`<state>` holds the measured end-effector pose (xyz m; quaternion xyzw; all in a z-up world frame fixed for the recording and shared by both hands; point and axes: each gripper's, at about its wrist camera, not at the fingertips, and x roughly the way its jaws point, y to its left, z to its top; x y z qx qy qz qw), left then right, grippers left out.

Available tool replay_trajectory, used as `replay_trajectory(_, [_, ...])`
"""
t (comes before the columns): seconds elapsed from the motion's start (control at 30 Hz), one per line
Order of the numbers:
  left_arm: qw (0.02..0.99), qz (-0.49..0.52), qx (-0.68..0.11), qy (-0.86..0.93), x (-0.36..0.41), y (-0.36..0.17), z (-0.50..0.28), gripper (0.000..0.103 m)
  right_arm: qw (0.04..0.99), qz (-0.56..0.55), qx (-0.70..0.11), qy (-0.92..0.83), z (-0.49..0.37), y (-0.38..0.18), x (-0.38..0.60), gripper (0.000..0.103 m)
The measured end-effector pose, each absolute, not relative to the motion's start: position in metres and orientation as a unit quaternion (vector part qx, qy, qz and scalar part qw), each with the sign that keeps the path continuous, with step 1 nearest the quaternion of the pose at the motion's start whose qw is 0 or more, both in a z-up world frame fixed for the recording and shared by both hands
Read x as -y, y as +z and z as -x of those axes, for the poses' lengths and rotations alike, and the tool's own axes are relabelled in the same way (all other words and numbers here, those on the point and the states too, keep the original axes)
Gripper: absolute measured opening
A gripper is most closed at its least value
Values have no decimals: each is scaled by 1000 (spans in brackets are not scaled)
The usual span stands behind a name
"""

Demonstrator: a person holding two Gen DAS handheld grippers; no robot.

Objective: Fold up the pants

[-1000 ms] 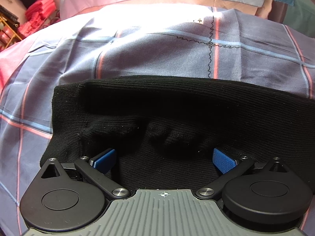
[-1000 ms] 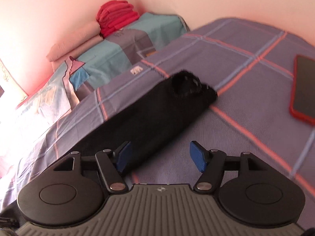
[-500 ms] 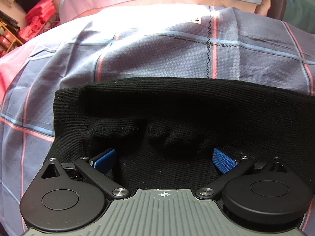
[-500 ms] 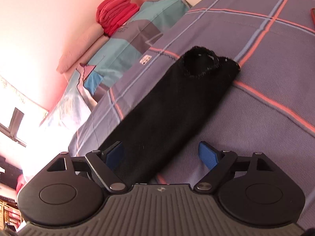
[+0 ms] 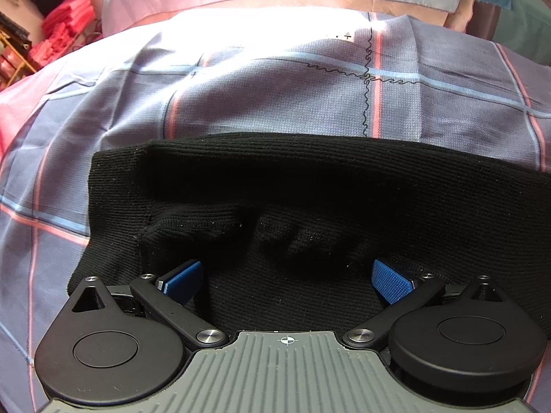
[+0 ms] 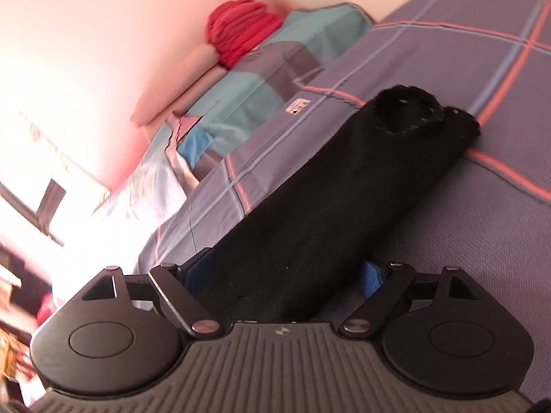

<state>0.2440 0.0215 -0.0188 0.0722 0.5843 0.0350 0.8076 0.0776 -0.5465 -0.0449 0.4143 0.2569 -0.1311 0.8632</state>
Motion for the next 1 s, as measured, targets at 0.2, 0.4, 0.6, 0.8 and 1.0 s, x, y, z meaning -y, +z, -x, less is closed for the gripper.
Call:
replay_trajectory(0.2, [809,-75,-582,35,-23,-19,-242,103,827,-462,-276,-165,-78,-47,578,19])
replay_trajectory(0.4, [809,-79,-582,31,-20,-18,-243,103,827,-448,-266,-210,-78,-43,578,17])
replay_trajectory(0.6, [809,-78,-582,29,-20,-18,-243,103,827,-442,-274,-215,-81,-41,576,18])
replay_trajectory(0.8, [808,-79,-583,29,-19,-16,-244,103,855,-375,-282,-223,-89,-20,557,17])
replay_trajectory(1.0, [813,-78,-576,21,-19,-7,-243,103,907,-234,-272,-220,-98,19,508,18])
